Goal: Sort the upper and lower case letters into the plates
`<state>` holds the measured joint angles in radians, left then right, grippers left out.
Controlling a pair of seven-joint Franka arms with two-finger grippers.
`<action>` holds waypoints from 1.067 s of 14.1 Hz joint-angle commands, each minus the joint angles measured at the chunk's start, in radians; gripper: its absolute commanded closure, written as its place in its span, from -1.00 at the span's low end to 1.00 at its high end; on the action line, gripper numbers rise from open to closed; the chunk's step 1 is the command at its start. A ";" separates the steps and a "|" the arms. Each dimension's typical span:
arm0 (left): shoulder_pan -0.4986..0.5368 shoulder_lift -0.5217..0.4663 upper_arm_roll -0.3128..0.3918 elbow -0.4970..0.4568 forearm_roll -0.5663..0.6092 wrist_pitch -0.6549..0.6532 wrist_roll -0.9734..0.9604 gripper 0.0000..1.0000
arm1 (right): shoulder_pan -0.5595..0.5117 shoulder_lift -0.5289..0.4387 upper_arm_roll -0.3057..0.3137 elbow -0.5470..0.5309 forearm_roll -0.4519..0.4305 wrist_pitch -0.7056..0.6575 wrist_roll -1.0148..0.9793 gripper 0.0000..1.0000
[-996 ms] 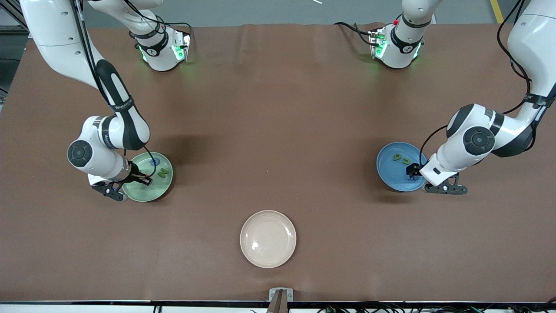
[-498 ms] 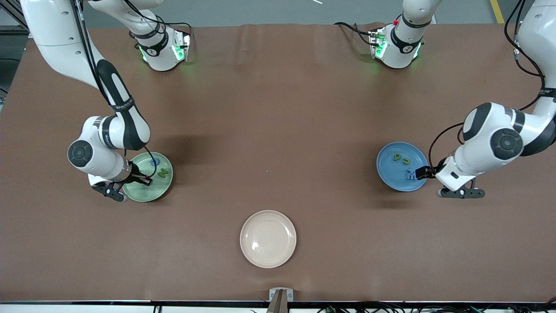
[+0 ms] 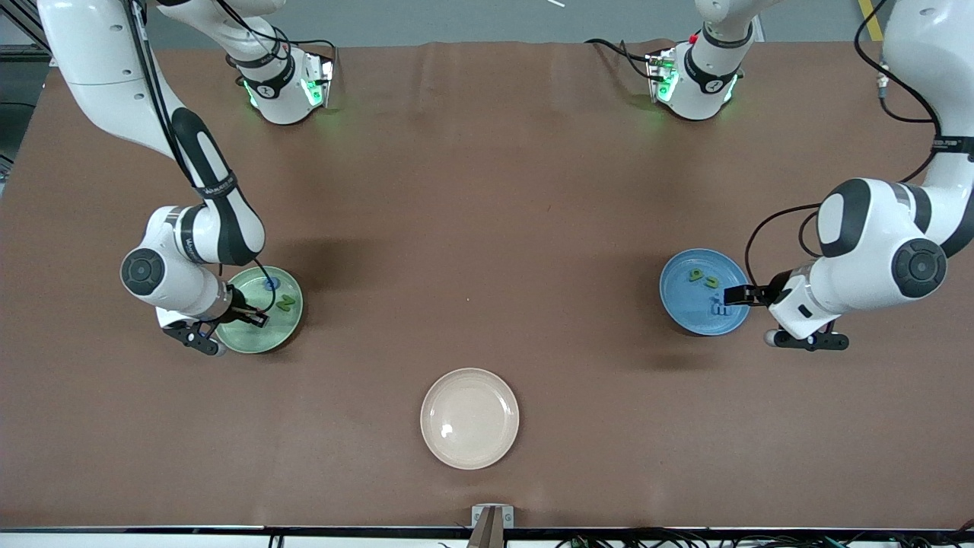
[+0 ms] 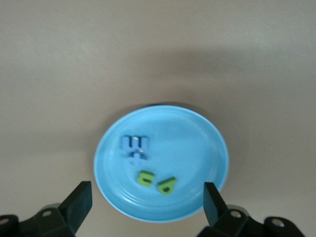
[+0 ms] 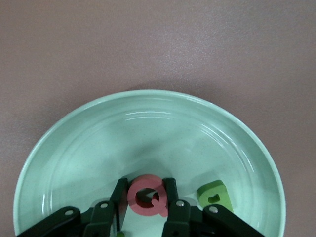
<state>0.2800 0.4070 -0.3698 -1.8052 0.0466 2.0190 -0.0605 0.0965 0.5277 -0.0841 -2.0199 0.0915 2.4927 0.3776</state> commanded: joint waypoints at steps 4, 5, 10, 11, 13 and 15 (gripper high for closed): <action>-0.406 -0.143 0.428 0.018 -0.139 -0.057 0.050 -0.98 | 0.002 0.002 0.001 0.017 -0.004 -0.009 0.009 -1.00; -0.406 -0.173 0.428 0.023 -0.139 -0.078 0.050 -0.98 | 0.002 0.000 0.001 0.026 -0.004 -0.014 0.003 -1.00; -0.383 -0.348 0.430 0.055 -0.137 -0.170 0.054 -0.98 | 0.005 -0.058 0.000 0.134 -0.016 -0.265 0.000 -1.00; -0.383 -0.367 0.433 0.056 -0.137 -0.189 0.062 -0.98 | 0.005 -0.074 -0.002 0.179 -0.021 -0.326 -0.005 -1.00; -0.383 -0.396 0.437 0.099 -0.137 -0.256 0.056 -0.98 | 0.005 -0.087 -0.002 0.272 -0.064 -0.452 -0.005 -1.00; -0.363 -0.395 0.436 0.196 -0.133 -0.366 0.060 -0.98 | 0.002 -0.100 0.000 0.366 -0.120 -0.585 -0.017 -1.00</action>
<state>-0.1012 0.0047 0.0644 -1.6978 -0.0728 1.7438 -0.0238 0.0976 0.4429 -0.0837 -1.7195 0.0177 2.0014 0.3748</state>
